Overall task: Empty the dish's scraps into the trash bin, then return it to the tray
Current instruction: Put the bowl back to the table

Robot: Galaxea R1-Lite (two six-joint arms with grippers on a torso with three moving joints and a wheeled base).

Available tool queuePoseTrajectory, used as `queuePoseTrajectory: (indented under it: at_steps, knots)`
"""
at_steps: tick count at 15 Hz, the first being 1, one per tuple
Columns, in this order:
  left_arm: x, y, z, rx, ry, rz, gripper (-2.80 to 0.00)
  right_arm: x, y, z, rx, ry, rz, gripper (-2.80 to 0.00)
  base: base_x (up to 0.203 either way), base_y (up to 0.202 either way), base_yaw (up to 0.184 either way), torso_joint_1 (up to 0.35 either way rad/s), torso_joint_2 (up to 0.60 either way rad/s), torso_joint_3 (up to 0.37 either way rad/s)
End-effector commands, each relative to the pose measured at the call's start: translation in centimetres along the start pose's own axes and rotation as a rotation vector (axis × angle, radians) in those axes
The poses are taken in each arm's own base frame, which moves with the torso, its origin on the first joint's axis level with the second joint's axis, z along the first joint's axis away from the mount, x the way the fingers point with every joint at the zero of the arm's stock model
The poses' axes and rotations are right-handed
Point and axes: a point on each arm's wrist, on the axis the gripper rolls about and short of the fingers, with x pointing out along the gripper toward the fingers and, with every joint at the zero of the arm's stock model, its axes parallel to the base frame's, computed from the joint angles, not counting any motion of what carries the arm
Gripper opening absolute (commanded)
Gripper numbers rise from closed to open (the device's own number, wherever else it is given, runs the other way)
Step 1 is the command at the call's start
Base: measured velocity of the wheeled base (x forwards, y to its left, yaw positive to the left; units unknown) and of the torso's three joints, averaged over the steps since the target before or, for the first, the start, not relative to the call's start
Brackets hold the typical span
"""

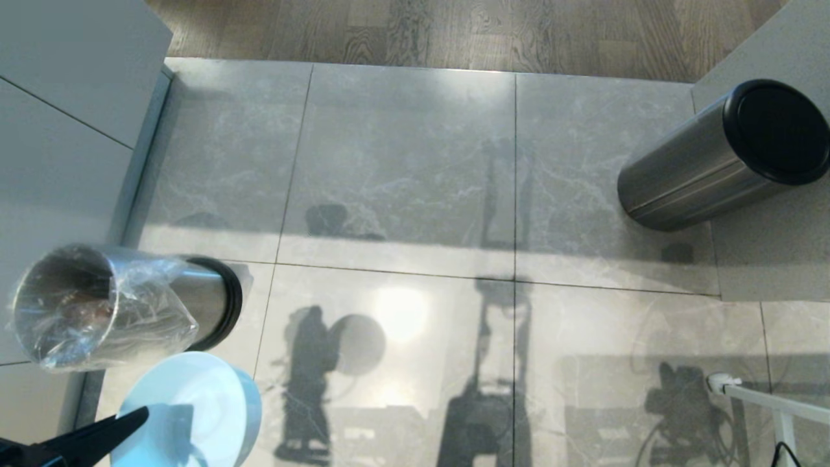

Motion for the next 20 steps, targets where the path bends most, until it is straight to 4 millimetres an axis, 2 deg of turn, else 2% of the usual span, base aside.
queuePoseTrajectory:
  at_steps: [1,20]
  knots:
    - [0.05,0.01,0.03,0.001,0.002,0.001,-2.8,0.0,0.0,0.01,0.001,-0.001,-0.001,-2.8,0.0,0.0,0.0,0.0,0.0,0.0]
    - [0.11,0.16,0.05,-0.005,-0.001,0.033,-2.8,0.0,0.0,0.02,0.001,-0.002,-0.002,-2.8,0.0,0.0,0.0,0.0,0.0,0.0]
